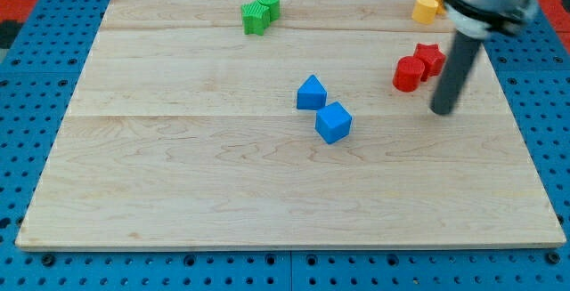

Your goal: Push the blue triangle into the blue cube

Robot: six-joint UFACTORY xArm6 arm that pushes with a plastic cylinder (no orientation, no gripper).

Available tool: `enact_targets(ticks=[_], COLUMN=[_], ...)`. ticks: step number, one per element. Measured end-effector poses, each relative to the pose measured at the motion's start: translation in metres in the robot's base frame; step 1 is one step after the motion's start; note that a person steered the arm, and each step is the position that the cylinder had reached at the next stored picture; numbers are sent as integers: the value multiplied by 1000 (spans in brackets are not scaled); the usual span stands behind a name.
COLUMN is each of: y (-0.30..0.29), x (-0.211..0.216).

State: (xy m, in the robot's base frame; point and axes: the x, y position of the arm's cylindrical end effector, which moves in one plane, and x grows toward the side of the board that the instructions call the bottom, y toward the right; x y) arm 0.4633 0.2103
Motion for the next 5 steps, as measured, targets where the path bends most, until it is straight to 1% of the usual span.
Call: enact_targets(ticks=[1, 2, 3, 4, 5], y=[-40, -112, -213, -254, -254], x=[43, 81, 39, -9, -69])
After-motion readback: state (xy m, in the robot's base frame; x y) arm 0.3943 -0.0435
